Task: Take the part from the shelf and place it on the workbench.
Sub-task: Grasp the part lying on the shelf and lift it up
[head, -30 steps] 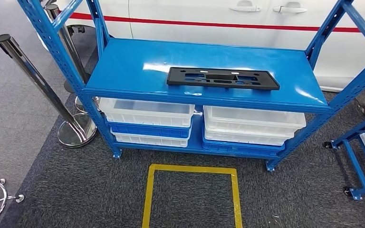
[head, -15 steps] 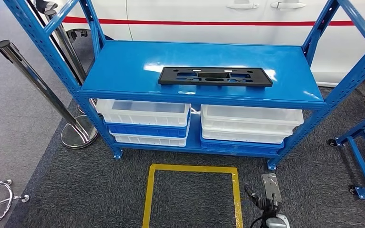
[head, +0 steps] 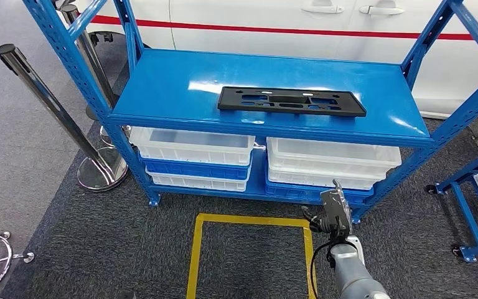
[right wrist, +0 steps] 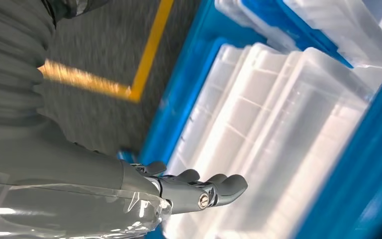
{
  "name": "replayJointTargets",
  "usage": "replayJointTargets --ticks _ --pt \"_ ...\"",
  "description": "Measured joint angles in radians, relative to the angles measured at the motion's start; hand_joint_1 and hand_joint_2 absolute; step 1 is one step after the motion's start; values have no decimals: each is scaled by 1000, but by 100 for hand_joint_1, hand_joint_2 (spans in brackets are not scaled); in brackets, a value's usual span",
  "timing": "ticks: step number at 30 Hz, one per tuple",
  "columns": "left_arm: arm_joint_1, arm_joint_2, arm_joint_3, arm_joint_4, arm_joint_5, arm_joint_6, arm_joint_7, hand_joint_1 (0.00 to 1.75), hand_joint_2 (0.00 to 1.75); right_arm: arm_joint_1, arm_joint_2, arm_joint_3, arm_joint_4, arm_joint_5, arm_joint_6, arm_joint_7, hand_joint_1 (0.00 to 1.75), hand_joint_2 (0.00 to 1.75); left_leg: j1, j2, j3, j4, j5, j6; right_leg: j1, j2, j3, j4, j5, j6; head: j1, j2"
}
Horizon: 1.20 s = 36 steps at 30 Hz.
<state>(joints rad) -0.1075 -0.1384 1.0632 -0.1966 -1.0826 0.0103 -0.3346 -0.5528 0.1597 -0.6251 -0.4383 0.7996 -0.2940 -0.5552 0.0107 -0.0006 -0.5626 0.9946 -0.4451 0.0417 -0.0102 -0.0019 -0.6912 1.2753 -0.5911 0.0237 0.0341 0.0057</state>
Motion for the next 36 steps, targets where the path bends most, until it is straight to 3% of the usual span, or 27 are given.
replayJointTargets --ticks 1,2,4,6,9,11,12,14,15,16,17,18,19,21,23,26,28,30,31,32,33,34,36 --pt "-2 0 1 0 -2 -3 1 0 0 1 0 24 -15 19 -16 8 0 175 0 -1 1 0 -1 0 -2 0 -16 25 5 2 0 0" --pt "-3 -1 1 0 -5 -6 2 0 0 3 0 48 -32 38 -31 18 0 175 0 -2 3 1 -3 0 -4 0 -15 12 29 3 0 0" --pt "-5 -3 2 0 -10 -11 3 0 0 2 0 99 -69 79 -57 37 0 175 0 -3 7 5 -8 -5 -8 0 32 -107 106 1 0 0" --pt "-10 -6 2 0 -16 -17 5 0 0 -1 0 150 -109 123 -82 61 0 175 -3 -3 4 14 -15 -15 -6 1 76 -215 146 -4 0 0" --pt "-19 -7 2 0 -21 -23 9 0 0 0 -1 232 -166 191 -115 103 0 175 -6 -4 -3 18 -19 -29 -3 3 82 -240 145 -19 0 0" --pt "-22 -8 2 0 -26 -27 11 0 0 -4 -4 291 -200 229 -136 134 0 175 -3 -3 -13 44 -39 -39 -5 4 83 -244 147 -32 -1 0" --pt "-23 -8 2 0 -28 -29 12 0 0 -7 -7 319 -214 246 -145 152 0 175 -1 -2 -30 84 -62 -44 -7 4 85 -246 148 -37 -1 0" --pt "-25 -8 2 0 -33 -33 14 0 0 -12 -13 376 -236 274 -159 189 0 175 1 -2 -92 214 -124 -51 -5 4 85 -246 148 -43 -1 0" --pt "-26 -9 2 0 -34 -34 16 0 0 -13 -17 403 -245 287 -164 208 0 175 1 -2 -122 275 -144 -53 -4 4 85 -246 147 -44 -1 0" --pt "-26 -10 2 0 -36 -36 17 0 0 -14 -22 433 -254 300 -170 229 0 175 1 -2 -140 307 -145 -53 -2 4 85 -245 147 -44 -1 0" --pt "-27 -10 2 0 -37 -37 18 0 0 -16 -27 461 -264 313 -175 250 0 175 1 -2 -140 300 -127 -51 -1 4 86 -244 146 -45 -1 0" --pt "-27 -10 2 0 -38 -38 19 0 0 -19 -32 487 -274 325 -181 271 0 175 0 -2 -121 253 -93 -47 0 5 87 -244 146 -45 -1 0" --pt "-29 -10 2 0 -38 -39 19 0 0 -24 -36 512 -284 338 -187 292 0 175 0 -2 -90 182 -53 -41 1 6 89 -244 145 -44 -1 0" --pt "-34 -10 2 0 -40 -41 20 0 0 -37 -47 564 -302 360 -200 334 0 175 -5 -2 -36 62 -7 -28 4 7 89 -242 144 -39 -1 0" --pt "-39 -11 2 0 -44 -45 21 0 0 -51 -61 624 -317 381 -211 376 0 175 -10 -3 -22 27 -5 -22 6 7 87 -242 145 -30 0 0" --pt "-40 -13 2 0 -50 -49 21 0 0 -68 -81 700 -343 412 -224 439 0 175 -4 -2 -18 11 6 -11 6 6 82 -231 134 -14 0 0" --pt "-42 -16 1 0 -52 -50 22 0 0 -81 -93 747 -360 432 -236 483 0 175 0 0 -15 2 13 -4 4 6 48 -156 86 -6 0 0" --pt "-45 -17 1 0 -55 -51 23 0 0 -90 -108 802 -374 452 -246 528 0 175 0 0 -16 1 13 -1 2 6 -14 -25 29 0 0 0" --pt "-45 -17 1 0 -56 -52 23 0 0 -92 -115 829 -381 462 -249 550 0 175 0 -1 -16 2 12 0 0 6 -38 22 18 3 0 0" --pt "-45 -17 1 0 -58 -53 23 0 0 -94 -122 854 -389 471 -252 571 0 175 0 -1 -15 3 11 -1 -2 5 -43 29 29 4 0 0" --pt "-45 -18 0 0 -59 -54 24 0 0 -99 -128 876 -397 481 -256 591 0 175 0 -2 -14 5 10 -3 -5 5 -28 -5 58 5 0 0" --pt "-46 -20 -1 0 -61 -55 25 0 0 -106 -133 900 -408 490 -260 610 0 175 0 -3 -14 10 7 -5 -8 4 3 -71 97 6 0 0" --pt "-48 -22 -4 0 -65 -57 26 0 0 -127 -144 955 -430 510 -273 654 0 175 -3 -3 -18 20 -1 -14 -7 4 60 -193 142 2 0 0"
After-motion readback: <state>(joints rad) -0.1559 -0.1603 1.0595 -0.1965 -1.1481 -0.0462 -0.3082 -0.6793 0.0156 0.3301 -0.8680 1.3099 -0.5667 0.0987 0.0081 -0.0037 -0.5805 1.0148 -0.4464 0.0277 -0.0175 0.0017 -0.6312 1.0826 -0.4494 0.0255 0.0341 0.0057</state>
